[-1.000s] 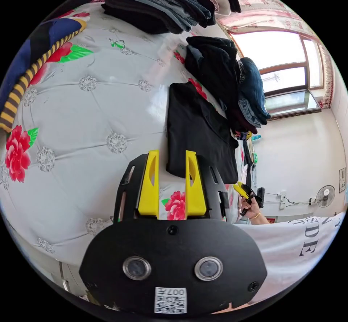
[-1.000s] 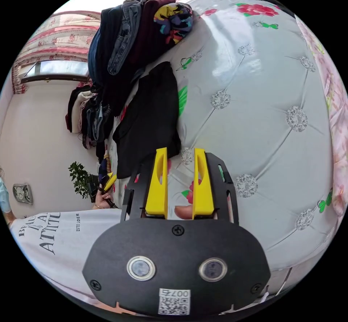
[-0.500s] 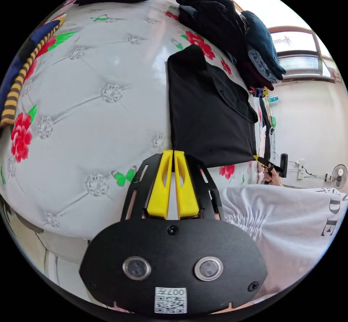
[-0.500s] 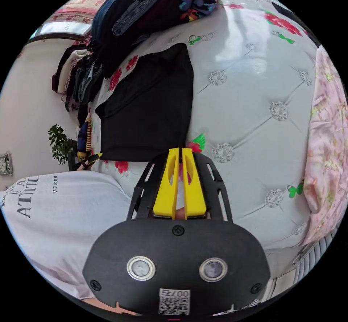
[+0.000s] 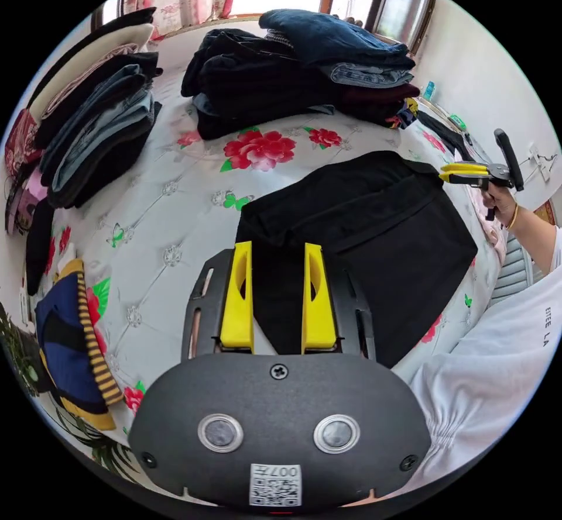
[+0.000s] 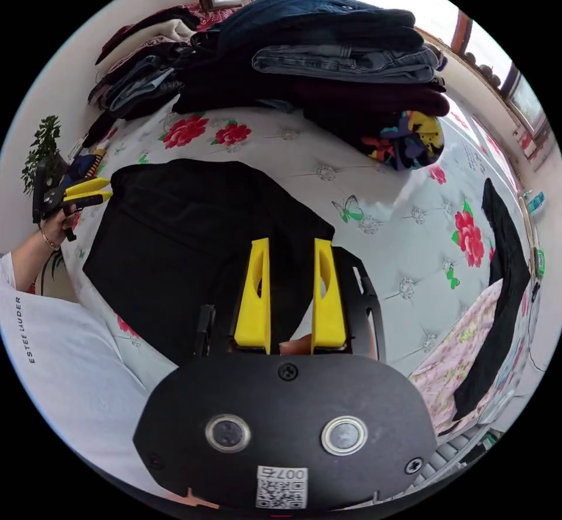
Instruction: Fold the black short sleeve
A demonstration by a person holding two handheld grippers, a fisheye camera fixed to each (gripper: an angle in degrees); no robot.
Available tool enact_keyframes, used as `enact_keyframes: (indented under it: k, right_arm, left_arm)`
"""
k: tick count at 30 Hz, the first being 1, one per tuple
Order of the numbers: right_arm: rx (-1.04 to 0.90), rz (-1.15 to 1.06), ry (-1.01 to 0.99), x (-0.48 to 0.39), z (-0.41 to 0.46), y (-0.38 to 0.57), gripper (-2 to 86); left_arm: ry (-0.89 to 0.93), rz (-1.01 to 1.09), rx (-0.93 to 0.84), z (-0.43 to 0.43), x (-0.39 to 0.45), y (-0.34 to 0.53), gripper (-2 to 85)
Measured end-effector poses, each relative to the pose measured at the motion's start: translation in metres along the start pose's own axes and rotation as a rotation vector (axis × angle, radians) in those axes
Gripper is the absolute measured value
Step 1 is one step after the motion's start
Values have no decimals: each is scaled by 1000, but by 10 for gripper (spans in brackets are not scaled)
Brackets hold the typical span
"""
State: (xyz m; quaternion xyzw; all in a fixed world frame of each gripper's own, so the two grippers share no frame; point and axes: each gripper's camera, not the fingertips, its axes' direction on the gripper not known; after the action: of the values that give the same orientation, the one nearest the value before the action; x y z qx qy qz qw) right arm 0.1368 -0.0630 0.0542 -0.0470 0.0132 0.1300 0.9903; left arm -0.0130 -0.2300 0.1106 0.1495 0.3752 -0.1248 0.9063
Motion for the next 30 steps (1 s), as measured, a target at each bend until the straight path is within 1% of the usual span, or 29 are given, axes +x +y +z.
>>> enact_keyframes:
  k: [2, 4, 5, 6, 8, 9, 10, 11, 12, 15, 17, 18, 19, 20, 22, 24, 25, 26, 27, 28, 29, 30]
  right_arm:
    - [-51, -45, 32, -9, 17, -22, 23]
    - [-66, -31, 57, -6, 24, -32, 9]
    - [-59, 5, 49, 3, 24, -38, 5]
    - [-58, 21, 26, 8, 23, -40, 5]
    - [-35, 142, -132, 42, 20, -50, 5]
    - [-18, 186, -178, 52, 19, -51, 6]
    - [35, 250, -258, 70, 14, -50, 10]
    - [80, 272, -292, 80, 9, -48, 19]
    - [89, 265, -298, 82, 6, -48, 26]
    - [49, 120, -310, 67, -4, -45, 57]
    - [-25, -25, -262, 37, -2, -39, 63]
    - [-50, -59, -232, 29, 1, -38, 63]
    - [-103, -116, -168, 15, 9, -36, 53]
    - [-148, -149, -102, 6, 19, -36, 40]
    - [-177, -137, 15, 6, 27, -42, 22]
    - [-131, -83, 19, 22, 21, -52, 16]
    - [-98, -7, -52, 42, 14, -60, 15]
    - [-58, 109, -126, 69, 7, -67, 19]
    - [-29, 179, -158, 84, 3, -69, 22]
    - [33, 323, -200, 114, -2, -67, 31]
    - [58, 456, -274, 143, -2, -61, 40]
    - [60, 520, -319, 155, 1, -56, 44]
  left_arm:
    - [-13, 30, -80, 26, -4, -15, 69]
    - [8, 15, -110, 38, -13, -19, 37]
    - [35, -10, -94, 38, -21, -22, 6]
    - [58, -25, -85, 37, -26, -23, 3]
    - [160, -145, -37, 32, -54, -28, -6]
    - [191, -185, -24, 31, -62, -28, -7]
    - [260, -271, -15, 33, -78, -28, -8]
    - [317, -345, -13, 37, -91, -25, -9]
    - [337, -370, -7, 38, -96, -24, -9]
    - [369, -414, -10, 44, -104, -17, -9]
    - [374, -437, -9, 45, -104, -12, -9]
    - [377, -440, -5, 45, -104, -11, -9]
    - [378, -448, -5, 45, -103, -10, -8]
    - [373, -454, -6, 45, -104, -10, -8]
    - [375, -468, -12, 46, -106, -12, -6]
    - [386, -496, -13, 45, -111, -13, -3]
    - [390, -509, -8, 43, -114, -14, 0]
    - [393, -525, -4, 42, -118, -14, 6]
    - [396, -537, -3, 42, -121, -14, 10]
    - [410, -574, 5, 41, -127, -11, 14]
    - [431, -630, 24, 41, -135, -6, 18]
    - [440, -663, 35, 40, -139, -2, 18]
